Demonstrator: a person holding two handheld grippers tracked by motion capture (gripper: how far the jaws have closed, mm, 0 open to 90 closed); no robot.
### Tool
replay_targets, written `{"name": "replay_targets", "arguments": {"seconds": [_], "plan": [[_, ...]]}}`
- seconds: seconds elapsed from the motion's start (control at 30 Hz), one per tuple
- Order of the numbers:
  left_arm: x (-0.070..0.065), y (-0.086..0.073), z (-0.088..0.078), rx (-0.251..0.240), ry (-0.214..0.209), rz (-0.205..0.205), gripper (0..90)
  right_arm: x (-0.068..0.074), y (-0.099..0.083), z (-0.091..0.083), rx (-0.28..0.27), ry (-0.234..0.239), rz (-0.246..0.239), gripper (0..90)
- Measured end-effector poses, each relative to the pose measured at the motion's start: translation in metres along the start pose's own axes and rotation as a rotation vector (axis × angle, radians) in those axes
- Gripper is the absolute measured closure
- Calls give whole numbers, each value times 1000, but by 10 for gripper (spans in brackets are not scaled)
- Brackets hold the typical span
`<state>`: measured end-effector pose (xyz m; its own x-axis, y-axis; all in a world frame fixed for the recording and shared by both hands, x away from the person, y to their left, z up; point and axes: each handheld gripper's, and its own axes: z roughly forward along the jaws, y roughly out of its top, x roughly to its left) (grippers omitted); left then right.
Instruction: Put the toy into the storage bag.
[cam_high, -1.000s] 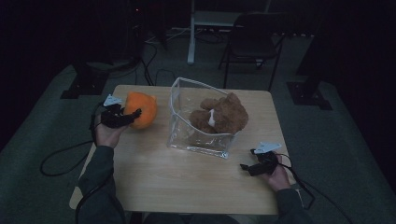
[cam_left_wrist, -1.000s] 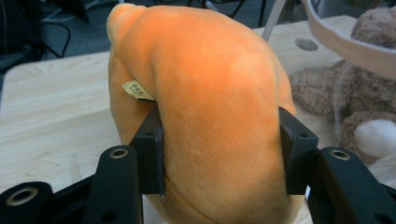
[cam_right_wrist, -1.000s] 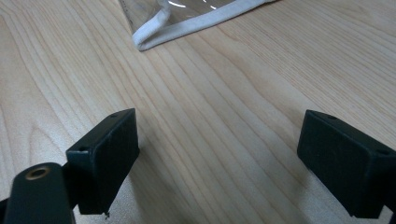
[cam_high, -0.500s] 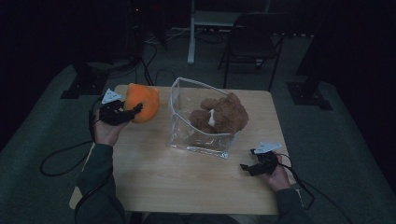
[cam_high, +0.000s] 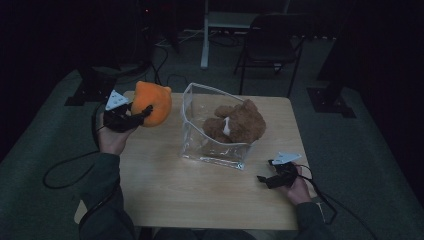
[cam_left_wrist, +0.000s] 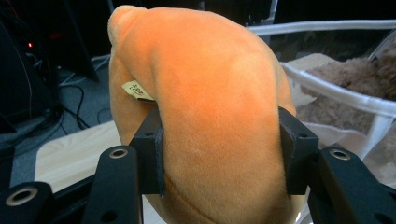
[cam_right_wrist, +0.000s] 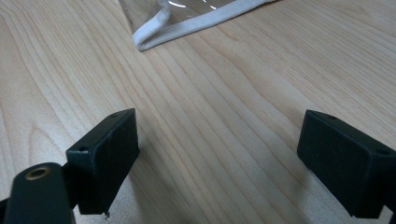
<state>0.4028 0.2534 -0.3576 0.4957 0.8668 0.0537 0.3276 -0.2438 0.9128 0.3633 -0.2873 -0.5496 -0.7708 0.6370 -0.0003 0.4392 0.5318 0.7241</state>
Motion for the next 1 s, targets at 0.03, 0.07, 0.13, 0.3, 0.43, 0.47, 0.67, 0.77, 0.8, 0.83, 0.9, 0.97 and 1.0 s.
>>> {"name": "replay_targets", "arguments": {"seconds": [0.03,0.07,0.13,0.3,0.43,0.47,0.67,0.77,0.8,0.83,0.9,0.97,1.0], "plan": [[-1,3,-3,-12,2,6,472,0,0,0,0,0,0,121],[-2,5,-4,-16,1,10,472,0,0,0,0,0,0,121],[-2,8,-7,-31,-3,10,472,0,0,0,-1,2,1,120],[-5,14,-12,-45,-3,25,472,0,0,0,-1,1,1,120],[-6,16,-15,-62,-5,25,472,0,0,0,-1,1,1,120],[-6,17,-16,-64,-8,26,472,0,0,0,-1,1,1,120],[-9,22,-19,-81,-12,39,472,0,0,0,0,1,2,121],[-11,26,-22,-93,-14,45,473,0,0,0,0,1,2,121],[-12,27,-22,-98,-16,45,473,0,0,0,0,1,2,120],[-13,28,-23,-101,-18,48,473,0,0,0,0,1,2,120],[-14,30,-24,-108,-19,53,473,0,0,0,-1,1,2,121],[-15,32,-25,-112,-21,57,474,0,0,0,0,1,2,121],[-16,33,-25,-115,-23,57,473,0,0,0,0,1,2,121]]}}
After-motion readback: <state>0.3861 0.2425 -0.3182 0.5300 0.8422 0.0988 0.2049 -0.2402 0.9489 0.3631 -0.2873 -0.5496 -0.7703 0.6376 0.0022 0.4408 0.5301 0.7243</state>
